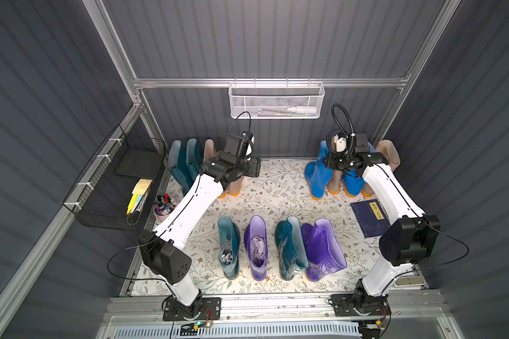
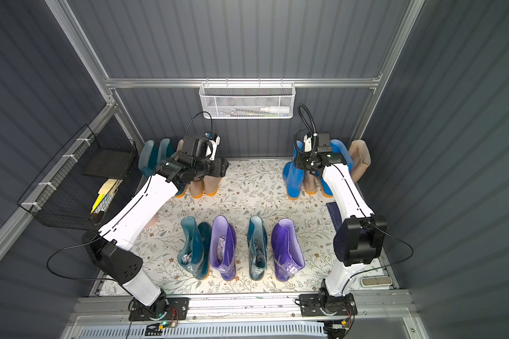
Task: Match and arrange rain boots in pairs
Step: Pick up the rain boot at the center of the board.
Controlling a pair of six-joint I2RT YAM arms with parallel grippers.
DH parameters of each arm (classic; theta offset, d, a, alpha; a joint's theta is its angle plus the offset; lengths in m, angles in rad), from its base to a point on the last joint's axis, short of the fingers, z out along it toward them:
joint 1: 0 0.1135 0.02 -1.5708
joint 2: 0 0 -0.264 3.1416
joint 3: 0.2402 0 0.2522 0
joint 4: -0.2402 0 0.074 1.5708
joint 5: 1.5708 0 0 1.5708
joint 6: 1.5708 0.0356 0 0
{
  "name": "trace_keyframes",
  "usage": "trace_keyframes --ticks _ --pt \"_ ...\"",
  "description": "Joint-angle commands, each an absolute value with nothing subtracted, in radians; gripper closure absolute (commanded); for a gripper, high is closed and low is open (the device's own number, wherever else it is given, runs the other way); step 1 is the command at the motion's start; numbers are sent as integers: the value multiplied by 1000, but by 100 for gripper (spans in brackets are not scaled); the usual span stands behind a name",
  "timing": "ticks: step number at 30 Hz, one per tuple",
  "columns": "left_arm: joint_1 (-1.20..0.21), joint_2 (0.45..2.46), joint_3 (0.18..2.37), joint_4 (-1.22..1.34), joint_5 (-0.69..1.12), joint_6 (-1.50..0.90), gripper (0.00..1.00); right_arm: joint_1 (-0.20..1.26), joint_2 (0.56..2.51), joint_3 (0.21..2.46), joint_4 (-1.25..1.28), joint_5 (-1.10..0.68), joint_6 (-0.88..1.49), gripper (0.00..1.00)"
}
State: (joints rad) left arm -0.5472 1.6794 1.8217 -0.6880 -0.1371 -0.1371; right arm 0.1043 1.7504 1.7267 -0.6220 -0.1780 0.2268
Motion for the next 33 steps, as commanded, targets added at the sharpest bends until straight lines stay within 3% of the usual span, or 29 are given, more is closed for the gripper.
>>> trace_keyframes --ticks 1,3,11,16,33 --pt "-543 1652 1812 -706 -137 -117 28 102 1759 1770 -626 -212 224 79" --pt "-543 1651 1811 -709 -136 -117 28 101 1769 1786 -641 -220 223 87" --pt "-543 1625 1791 -704 -138 -112 28 103 1769 1805 -630 -275 233 100" --pt "-542 1610 1781 -704 -133 -113 29 104 1751 1794 -580 -346 251 100" --pt "-543 1526 1712 -704 -177 -119 27 194 1800 1907 -560 -340 244 100"
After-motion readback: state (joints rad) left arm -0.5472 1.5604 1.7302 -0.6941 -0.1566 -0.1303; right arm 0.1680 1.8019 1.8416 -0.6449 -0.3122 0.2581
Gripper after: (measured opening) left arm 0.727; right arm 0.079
